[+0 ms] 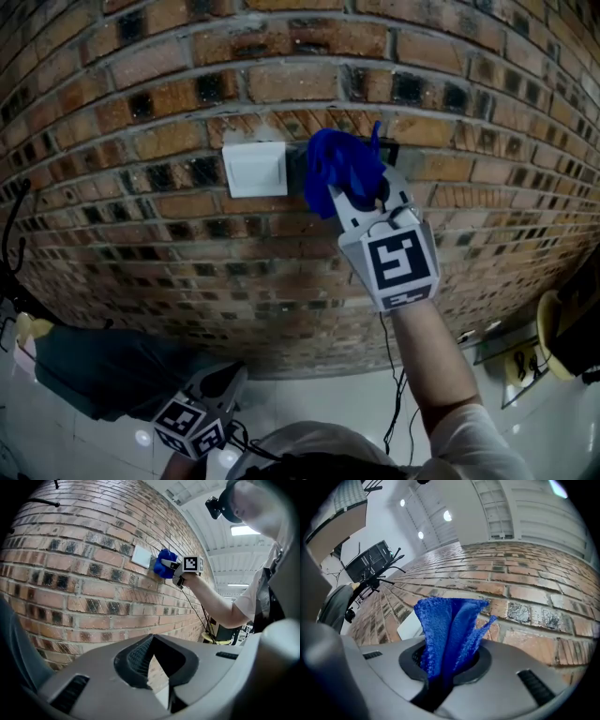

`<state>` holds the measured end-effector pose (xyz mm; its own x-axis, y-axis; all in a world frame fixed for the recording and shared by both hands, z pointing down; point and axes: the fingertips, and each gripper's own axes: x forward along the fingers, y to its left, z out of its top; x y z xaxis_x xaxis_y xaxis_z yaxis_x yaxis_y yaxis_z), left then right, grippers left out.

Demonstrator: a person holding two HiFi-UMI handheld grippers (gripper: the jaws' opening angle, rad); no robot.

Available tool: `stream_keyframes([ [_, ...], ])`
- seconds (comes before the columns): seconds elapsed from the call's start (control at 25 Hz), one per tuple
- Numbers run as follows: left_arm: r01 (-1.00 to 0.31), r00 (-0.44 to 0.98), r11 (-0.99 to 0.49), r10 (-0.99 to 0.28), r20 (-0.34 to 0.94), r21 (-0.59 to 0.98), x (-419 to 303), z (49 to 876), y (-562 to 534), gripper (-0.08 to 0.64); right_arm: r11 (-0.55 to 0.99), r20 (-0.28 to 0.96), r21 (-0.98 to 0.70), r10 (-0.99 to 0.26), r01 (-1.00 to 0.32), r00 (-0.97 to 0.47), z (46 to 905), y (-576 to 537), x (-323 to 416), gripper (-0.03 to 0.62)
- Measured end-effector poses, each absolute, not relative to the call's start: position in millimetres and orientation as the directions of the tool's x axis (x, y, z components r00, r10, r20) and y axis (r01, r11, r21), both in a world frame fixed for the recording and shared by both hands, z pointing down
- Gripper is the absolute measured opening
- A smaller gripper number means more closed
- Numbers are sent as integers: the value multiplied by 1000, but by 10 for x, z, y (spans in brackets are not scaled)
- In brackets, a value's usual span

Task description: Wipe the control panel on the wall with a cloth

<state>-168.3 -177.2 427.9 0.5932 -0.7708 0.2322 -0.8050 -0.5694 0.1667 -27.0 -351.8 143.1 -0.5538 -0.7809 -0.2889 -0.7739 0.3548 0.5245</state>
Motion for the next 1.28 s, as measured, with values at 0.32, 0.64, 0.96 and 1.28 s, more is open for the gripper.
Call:
stream_keyframes([
  [0.32,-789,614,-594,-753,237,158,-1585,4273,-1844,2,238,-321,488,-846,-840,-426,1375,-3521,483,89],
  [0.64,-766,642,-623,-726,247,157,-1369,4235,-1884,2,128,-317,467,-900,-875,-300,1431,-3644,1241,89],
  [0.96,-778,626,-612,-738,253,141,-1236,4198,-1905,2,155,-319,468,-889,-870,-329,1475,-3718,1317,89],
  [1.28,-840,542,-531,-802,252,115,-966,4047,-1838,2,297,-331,408,-833,-864,-443,1837,-3105,1513,89],
])
